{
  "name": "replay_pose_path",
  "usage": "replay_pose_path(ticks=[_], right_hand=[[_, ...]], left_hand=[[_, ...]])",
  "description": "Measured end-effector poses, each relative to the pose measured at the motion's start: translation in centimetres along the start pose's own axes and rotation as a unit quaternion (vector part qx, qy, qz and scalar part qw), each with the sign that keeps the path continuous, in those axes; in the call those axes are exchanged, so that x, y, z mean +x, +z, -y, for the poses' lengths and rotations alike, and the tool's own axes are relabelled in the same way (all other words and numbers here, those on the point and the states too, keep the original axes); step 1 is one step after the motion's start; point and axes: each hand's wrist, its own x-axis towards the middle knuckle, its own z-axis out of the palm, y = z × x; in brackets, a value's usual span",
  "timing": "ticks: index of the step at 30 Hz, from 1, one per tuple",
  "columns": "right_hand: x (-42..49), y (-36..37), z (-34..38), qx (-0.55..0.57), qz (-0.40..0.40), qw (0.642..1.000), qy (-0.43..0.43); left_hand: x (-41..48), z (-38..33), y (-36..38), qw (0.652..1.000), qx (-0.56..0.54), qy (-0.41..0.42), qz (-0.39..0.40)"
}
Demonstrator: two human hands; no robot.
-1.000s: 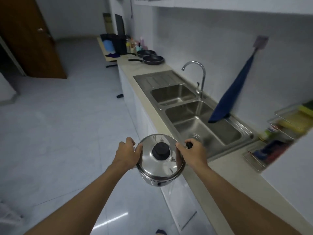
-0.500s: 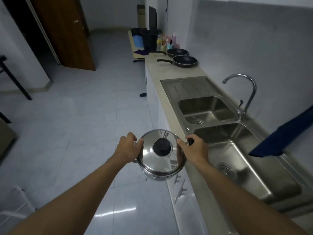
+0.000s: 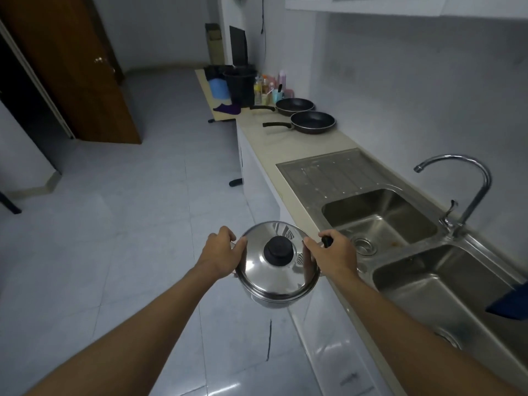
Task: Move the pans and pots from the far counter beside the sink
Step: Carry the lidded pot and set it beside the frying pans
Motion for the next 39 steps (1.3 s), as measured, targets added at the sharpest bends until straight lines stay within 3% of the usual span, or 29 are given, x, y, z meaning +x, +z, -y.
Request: replay_pose_path(ticks=[14,25,39], right_hand=[[18.1,10.6,6.6,0.005,-0.025,1.000,0.017],[35.8,16.5,9.8,0.003,-0.054,0.997,0.047],[53.0,20.4,9.9,0.006,-0.186,0.972,0.142]], left_hand=[[24.1,2.0,-2.3,0.999,0.001,0.049,0.015],[45.6,-0.8,-2.5,0.996,0.026,0.074,0.036],[70.0,-7.2,2.3,0.968,0.023,0.193,0.159]])
